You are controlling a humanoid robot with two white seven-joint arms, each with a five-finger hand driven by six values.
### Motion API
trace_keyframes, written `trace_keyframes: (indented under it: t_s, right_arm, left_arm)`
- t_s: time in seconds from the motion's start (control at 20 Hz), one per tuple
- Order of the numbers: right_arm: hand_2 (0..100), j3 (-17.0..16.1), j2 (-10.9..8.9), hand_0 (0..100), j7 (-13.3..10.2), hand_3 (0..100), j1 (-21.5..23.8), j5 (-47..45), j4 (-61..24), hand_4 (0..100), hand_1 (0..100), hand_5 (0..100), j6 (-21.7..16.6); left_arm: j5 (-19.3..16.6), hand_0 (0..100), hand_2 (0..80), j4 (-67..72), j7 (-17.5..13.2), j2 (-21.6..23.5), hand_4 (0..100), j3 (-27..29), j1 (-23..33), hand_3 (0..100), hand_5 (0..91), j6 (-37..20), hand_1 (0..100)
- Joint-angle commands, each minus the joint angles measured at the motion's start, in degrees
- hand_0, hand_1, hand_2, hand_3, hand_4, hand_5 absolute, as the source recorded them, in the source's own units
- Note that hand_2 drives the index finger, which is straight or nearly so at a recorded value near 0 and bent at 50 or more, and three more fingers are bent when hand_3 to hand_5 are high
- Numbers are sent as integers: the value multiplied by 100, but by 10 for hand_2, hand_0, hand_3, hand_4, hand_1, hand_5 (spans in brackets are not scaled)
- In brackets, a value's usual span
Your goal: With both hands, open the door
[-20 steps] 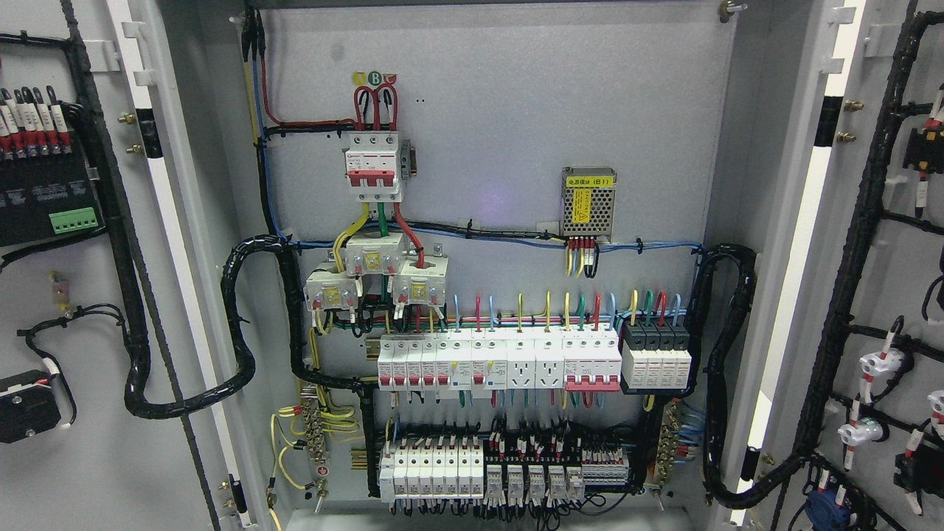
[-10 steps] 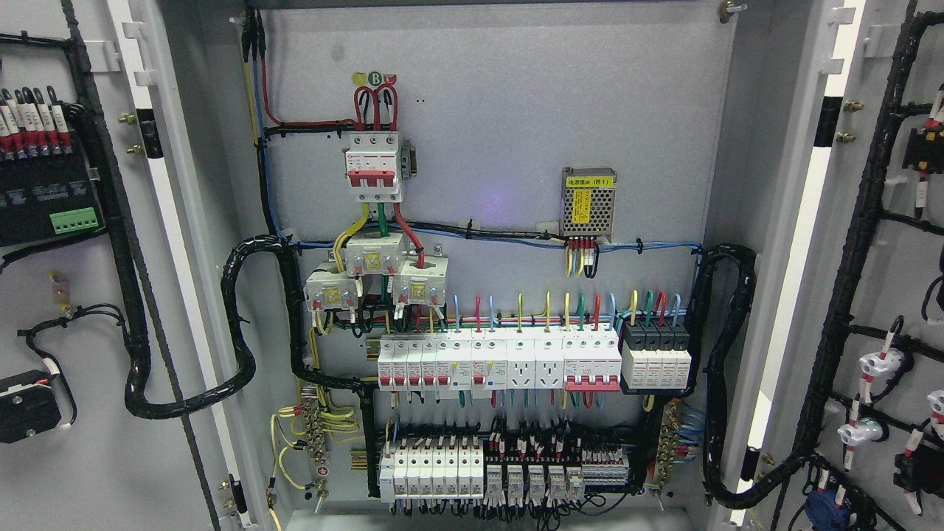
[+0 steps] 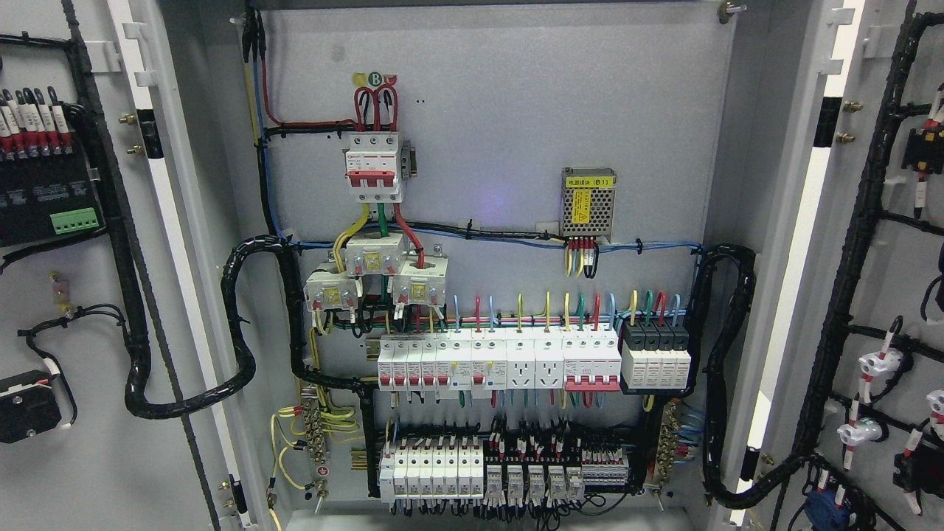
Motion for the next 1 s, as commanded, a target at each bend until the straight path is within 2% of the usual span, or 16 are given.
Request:
trace_keyframes:
  t_s: [0.0, 0.25, 0.55, 0.8, 0.95]
  right_arm:
    - [0, -47, 533, 0, -17, 0, 34, 75, 2045, 0, 0, 0, -19]
    - [0, -108, 797, 0, -17, 0, -80, 84, 3125, 0, 0, 0, -19]
    - [0, -301, 1263, 0, -34, 0, -642, 93, 4742, 0, 0, 0, 24]
    - [0, -302, 1492, 0, -43, 0, -1231, 119, 6192, 0, 0, 0, 51]
    - [0, -293, 1545, 0, -43, 0, -1425, 119, 6686, 0, 0, 0, 60]
  left_arm:
    - [-49, 0, 0, 1642, -21, -347, 42, -218, -68, 0, 0, -43, 0]
    - [-57, 0, 0, 2644, -65, -531, 42, -306, -375, 0, 0, -43, 0]
    - [-66, 0, 0, 3646, -74, -786, 42, -421, -1034, 0, 0, -52, 0]
    - [-373, 0, 0, 4595, -74, -997, 42, -403, -1386, 0, 0, -43, 0]
    - [-488, 0, 0, 5184, -82, -1155, 42, -403, -1571, 0, 0, -17, 0]
